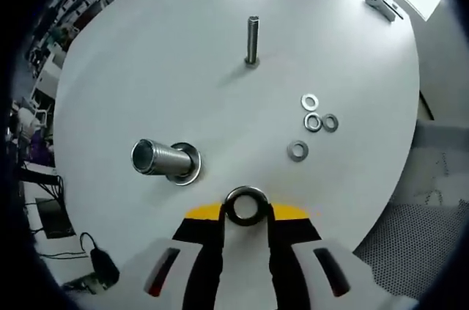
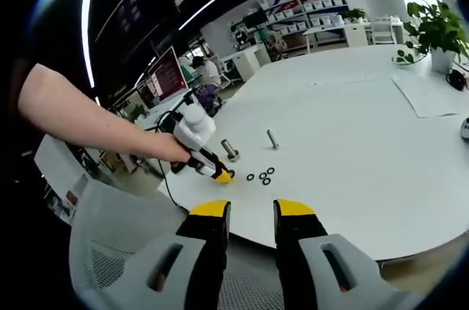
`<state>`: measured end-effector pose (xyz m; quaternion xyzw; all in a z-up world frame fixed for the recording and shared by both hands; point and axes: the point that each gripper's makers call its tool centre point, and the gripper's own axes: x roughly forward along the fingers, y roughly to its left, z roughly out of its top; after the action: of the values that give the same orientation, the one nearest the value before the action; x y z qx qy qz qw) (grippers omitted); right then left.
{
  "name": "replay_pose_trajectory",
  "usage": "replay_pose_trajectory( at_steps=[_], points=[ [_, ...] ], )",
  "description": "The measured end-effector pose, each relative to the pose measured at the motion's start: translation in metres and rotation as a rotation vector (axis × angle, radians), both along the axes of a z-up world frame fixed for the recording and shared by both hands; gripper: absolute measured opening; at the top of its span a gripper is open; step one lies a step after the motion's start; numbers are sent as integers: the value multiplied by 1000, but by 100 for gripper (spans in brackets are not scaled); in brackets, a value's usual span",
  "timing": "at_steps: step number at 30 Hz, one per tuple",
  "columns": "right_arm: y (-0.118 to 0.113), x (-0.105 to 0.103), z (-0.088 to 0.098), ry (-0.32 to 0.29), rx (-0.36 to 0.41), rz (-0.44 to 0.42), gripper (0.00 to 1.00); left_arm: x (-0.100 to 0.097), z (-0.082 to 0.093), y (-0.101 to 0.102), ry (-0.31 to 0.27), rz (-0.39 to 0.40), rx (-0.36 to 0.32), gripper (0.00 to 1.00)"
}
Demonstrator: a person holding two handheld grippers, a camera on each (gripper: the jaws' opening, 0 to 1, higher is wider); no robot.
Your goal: Place the washer onto the threaded stud by aligning its center hole with the stud, sliding it down to the base, and recovering from edge contact or off-axis alignment until the washer reaches the visible bottom stop.
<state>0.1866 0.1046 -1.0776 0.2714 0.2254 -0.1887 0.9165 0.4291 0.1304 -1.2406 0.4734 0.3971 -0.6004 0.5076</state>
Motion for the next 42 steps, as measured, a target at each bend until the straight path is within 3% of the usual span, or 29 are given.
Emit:
replay_pose_trajectory(
  at_steps=[7, 10, 20, 23, 30, 32, 42],
  points=[
    [1, 0, 2, -5, -2, 3, 27, -4, -2, 28, -10, -50, 105, 20],
    [1, 1, 2, -7, -2, 5, 27, -1, -4, 39, -29, -109, 162, 21],
    [1, 0, 1, -8, -2, 5, 27, -6, -4, 41, -46, -136, 201, 24],
    [2, 0, 1, -6, -2, 8, 27, -8, -3, 43, -47, -181, 205, 26],
    [2, 0, 2, -7, -1, 8, 27, -3, -3, 41, -43, -177, 195, 26],
    [2, 1, 2, -7, -1, 9, 27, 0, -3, 40, -54, -164, 195, 22],
    [1, 1, 0, -3, -3, 9, 27, -5, 3, 38, -50, -163, 183, 20]
  ],
)
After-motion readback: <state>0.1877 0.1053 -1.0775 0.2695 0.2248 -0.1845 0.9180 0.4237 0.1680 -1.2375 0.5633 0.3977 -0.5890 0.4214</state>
